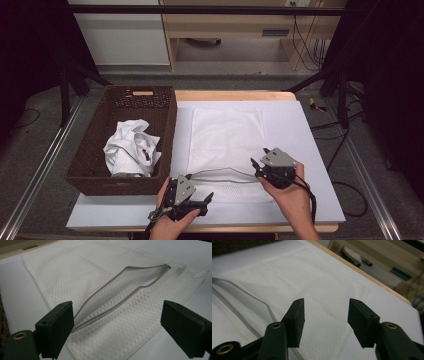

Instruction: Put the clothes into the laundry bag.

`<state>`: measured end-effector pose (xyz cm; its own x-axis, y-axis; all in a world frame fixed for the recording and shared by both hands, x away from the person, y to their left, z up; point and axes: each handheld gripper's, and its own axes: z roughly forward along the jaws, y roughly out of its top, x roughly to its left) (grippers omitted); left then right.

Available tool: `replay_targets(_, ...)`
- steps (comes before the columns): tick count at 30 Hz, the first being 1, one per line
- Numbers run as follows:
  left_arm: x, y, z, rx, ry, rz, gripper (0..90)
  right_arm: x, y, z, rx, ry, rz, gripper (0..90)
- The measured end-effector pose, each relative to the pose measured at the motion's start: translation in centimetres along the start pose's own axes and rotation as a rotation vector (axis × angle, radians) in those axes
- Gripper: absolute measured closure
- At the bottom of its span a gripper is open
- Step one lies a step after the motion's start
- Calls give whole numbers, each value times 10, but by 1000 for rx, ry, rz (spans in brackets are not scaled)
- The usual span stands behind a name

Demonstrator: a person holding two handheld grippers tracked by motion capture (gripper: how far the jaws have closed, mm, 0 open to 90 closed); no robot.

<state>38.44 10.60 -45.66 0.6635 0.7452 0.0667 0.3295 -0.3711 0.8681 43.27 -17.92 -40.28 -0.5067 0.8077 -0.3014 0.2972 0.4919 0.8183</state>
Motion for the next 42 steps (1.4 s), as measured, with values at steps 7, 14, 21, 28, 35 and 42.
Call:
replay_targets(7, 4, -1, -4, -5, 41, -12, 209, 11, -6, 9, -72, 6, -58, 606)
replay_targets(14, 1, -2, -2, -13, 61, 2, 278, 26, -32, 23, 15, 124, -186, 646)
replay_targets(21, -3, -2, -2, -10, 49, 14, 302, 36, -36, 36, 74, 150, -193, 605)
replay_targets(28, -4, -1, -3, -11, 40, 4, 290, 42, -34, 52, 107, 160, -230, 595)
replay_targets(35, -5, -1, -2, -2, 36, 1, 290, 46, -31, 55, 122, 150, -262, 773)
replay_targets(42, -7, -1, -2, 1, 28, -2, 289, 48, -27, 53, 109, 126, -298, 882)
